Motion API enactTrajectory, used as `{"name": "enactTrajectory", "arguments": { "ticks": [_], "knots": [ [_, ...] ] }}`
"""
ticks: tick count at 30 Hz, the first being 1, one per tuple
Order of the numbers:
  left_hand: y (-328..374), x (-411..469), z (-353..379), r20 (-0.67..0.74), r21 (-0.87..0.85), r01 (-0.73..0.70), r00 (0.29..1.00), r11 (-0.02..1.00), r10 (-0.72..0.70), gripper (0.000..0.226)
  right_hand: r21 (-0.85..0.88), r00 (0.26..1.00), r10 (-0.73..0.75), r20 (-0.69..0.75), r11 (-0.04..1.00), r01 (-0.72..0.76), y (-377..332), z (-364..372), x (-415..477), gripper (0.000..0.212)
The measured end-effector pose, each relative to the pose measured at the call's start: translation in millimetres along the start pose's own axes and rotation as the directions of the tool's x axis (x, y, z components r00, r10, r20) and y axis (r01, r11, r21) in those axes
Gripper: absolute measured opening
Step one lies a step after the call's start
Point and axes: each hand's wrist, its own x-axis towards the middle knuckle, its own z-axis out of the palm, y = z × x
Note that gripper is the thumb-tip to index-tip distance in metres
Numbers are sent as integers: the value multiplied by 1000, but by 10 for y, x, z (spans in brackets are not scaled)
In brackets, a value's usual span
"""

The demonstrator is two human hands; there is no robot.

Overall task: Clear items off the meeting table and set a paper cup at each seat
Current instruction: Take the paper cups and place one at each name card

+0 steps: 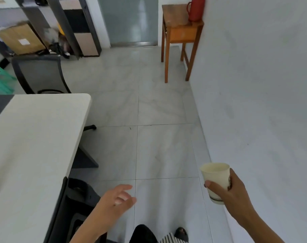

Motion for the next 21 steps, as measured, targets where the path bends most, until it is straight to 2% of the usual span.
{"name": "enactTrajectory", "arguments": {
  "ticks": [3,7,12,13,16,19,21],
  "knots": [
    [123,267,-176,-30,-141,51,998,989,-56,54,-26,998,-54,39,998,55,-281,68,524,65],
    [132,788,-460,-157,-247,107,976,963,-149,26,-32,992,-85,90,996,88,-514,342,1168,64],
    [398,1539,-991,-179,-302,102,971,948,-161,24,-55,989,-87,116,994,94,-920,764,1973,69],
    [501,1650,-1156,-179,-305,91,972,948,-151,27,-66,988,-91,124,993,100,-1037,857,2122,68],
    [822,1902,-1745,-254,-297,35,960,954,-115,59,-77,979,-127,162,987,141,-1428,1190,2578,67],
    [967,2080,-2214,-374,-305,-4,920,952,-116,26,-92,955,-147,256,980,176,-1761,1549,2966,64],
    [1000,2128,-2435,-444,-326,-19,886,945,-135,20,-104,936,-168,310,972,209,-1941,1808,3214,63]
  ]
}}
